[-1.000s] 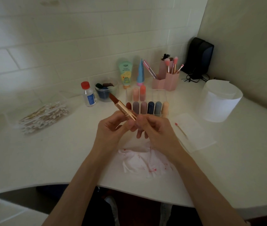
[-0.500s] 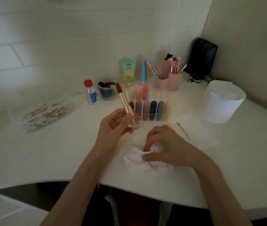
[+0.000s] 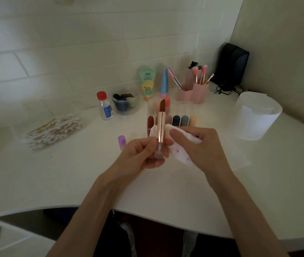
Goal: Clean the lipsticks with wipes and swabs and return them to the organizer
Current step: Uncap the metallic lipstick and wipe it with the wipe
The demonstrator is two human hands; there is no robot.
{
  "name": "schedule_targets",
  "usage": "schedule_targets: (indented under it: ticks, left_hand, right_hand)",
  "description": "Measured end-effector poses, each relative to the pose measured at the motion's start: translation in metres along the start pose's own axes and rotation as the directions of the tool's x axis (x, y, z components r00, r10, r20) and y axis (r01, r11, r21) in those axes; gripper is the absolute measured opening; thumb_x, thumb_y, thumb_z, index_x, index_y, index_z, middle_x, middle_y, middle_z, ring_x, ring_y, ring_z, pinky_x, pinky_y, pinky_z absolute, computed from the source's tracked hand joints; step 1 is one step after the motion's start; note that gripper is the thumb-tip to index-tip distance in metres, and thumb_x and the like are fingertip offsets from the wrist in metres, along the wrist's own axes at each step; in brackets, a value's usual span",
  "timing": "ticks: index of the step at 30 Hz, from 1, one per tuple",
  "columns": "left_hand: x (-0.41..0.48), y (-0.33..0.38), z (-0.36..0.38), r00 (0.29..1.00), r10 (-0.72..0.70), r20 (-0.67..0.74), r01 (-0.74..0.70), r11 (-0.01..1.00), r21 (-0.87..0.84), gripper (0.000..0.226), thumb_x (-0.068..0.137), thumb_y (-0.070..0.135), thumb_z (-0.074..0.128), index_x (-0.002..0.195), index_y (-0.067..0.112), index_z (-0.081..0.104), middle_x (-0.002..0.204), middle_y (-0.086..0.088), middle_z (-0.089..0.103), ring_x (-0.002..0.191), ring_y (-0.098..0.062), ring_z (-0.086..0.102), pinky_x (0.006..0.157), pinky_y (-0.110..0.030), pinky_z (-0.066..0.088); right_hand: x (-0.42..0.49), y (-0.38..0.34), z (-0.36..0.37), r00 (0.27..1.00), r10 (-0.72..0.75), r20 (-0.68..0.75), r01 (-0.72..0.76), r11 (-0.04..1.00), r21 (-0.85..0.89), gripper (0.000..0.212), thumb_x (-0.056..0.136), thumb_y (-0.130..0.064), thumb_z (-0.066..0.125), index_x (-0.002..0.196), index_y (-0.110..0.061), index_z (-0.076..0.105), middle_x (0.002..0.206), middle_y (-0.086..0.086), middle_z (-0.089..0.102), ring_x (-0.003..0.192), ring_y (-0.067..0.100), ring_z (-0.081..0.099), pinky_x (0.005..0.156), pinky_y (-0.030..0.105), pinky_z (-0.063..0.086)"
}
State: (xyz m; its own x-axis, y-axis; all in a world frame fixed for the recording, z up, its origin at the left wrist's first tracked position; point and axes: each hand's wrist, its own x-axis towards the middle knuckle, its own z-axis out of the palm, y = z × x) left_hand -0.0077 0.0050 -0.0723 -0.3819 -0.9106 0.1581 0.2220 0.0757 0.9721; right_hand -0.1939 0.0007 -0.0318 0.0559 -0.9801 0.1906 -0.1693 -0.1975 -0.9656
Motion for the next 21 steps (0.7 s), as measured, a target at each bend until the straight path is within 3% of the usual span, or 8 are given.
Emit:
schedule_targets:
  ticks: [3, 5, 7, 9, 12, 15, 21]
  left_hand:
    - [0.0, 0.0, 0.001, 1.0, -0.014, 0.002, 0.014, 1.0, -0.02, 0.042, 0.104, 0.027, 0.038, 0.115, 0.0, 0.068, 0.075, -0.017, 0.036, 0.059, -0.02, 0.025, 0.055, -0.018, 0.033]
    - [-0.001, 0.0, 0.002, 1.0, -0.028, 0.012, 0.029, 0.998, -0.058, 0.039, 0.104, 0.026, 0.038, 0.112, 0.005, 0.071, 0.078, -0.021, 0.028, 0.061, -0.021, 0.024, 0.055, -0.017, 0.032]
    - [-0.001, 0.001, 0.002, 0.998, -0.042, 0.036, 0.046, 0.993, -0.113, 0.038, 0.101, 0.03, 0.042, 0.109, 0.009, 0.073, 0.078, -0.018, 0.027, 0.062, -0.02, 0.024, 0.055, -0.018, 0.029]
    - [-0.003, 0.003, 0.001, 0.996, -0.069, 0.059, 0.077, 0.986, -0.147, 0.038, 0.101, 0.032, 0.041, 0.103, 0.017, 0.076, 0.075, -0.007, 0.04, 0.063, -0.019, 0.027, 0.057, -0.023, 0.022]
    - [-0.006, 0.005, 0.0, 0.987, -0.096, 0.129, 0.118, 0.978, -0.174, 0.037, 0.1, 0.033, 0.041, 0.099, 0.02, 0.076, 0.079, 0.001, 0.055, 0.063, -0.013, 0.037, 0.06, -0.03, 0.021]
    - [-0.009, 0.006, 0.0, 0.975, -0.127, 0.184, 0.167, 0.96, -0.224, 0.041, 0.103, 0.029, 0.035, 0.095, 0.021, 0.074, 0.078, 0.004, 0.058, 0.06, -0.008, 0.042, 0.055, -0.02, 0.029]
    - [-0.013, 0.007, -0.003, 0.938, -0.203, 0.279, 0.293, 0.897, -0.332, 0.023, 0.096, 0.039, 0.063, 0.1, 0.019, 0.074, 0.077, 0.003, 0.06, 0.062, -0.006, 0.05, 0.057, -0.015, 0.039]
  right_hand:
    - [-0.002, -0.004, 0.003, 0.995, 0.075, 0.068, -0.077, 0.997, 0.03, 0.015, 0.095, -0.032, 0.068, 0.101, -0.027, 0.081, 0.081, -0.006, 0.078, 0.078, 0.005, 0.072, 0.071, 0.019, 0.054]
    - [0.001, -0.001, 0.006, 0.975, 0.183, 0.13, -0.191, 0.98, 0.058, 0.029, 0.099, -0.035, 0.062, 0.115, -0.015, 0.077, 0.096, -0.002, 0.077, 0.089, 0.008, 0.07, 0.083, 0.022, 0.055]
    - [0.006, 0.0, 0.005, 0.91, 0.342, 0.235, -0.409, 0.836, 0.365, 0.039, 0.105, -0.032, 0.054, 0.131, -0.006, 0.065, 0.115, 0.004, 0.071, 0.103, 0.014, 0.067, 0.092, 0.027, 0.054]
    - [0.008, 0.004, -0.002, 0.861, 0.372, 0.347, -0.508, 0.662, 0.551, 0.039, 0.105, -0.027, 0.049, 0.131, -0.003, 0.064, 0.116, 0.008, 0.071, 0.105, 0.017, 0.067, 0.085, 0.026, 0.056]
    - [0.006, 0.011, -0.01, 0.883, 0.213, 0.417, -0.416, 0.767, 0.488, 0.026, 0.096, -0.022, 0.059, 0.11, -0.01, 0.077, 0.106, 0.008, 0.076, 0.097, 0.02, 0.072, 0.082, 0.027, 0.059]
    - [0.004, 0.012, -0.008, 0.893, 0.124, 0.432, -0.293, 0.89, 0.35, 0.035, 0.089, -0.019, 0.064, 0.119, -0.005, 0.072, 0.114, 0.011, 0.075, 0.104, 0.023, 0.071, 0.09, 0.027, 0.056]
    - [0.004, 0.017, 0.002, 0.885, 0.09, 0.457, -0.268, 0.9, 0.342, 0.031, 0.09, -0.02, 0.061, 0.114, -0.003, 0.072, 0.11, 0.013, 0.075, 0.1, 0.024, 0.071, 0.098, 0.035, 0.056]
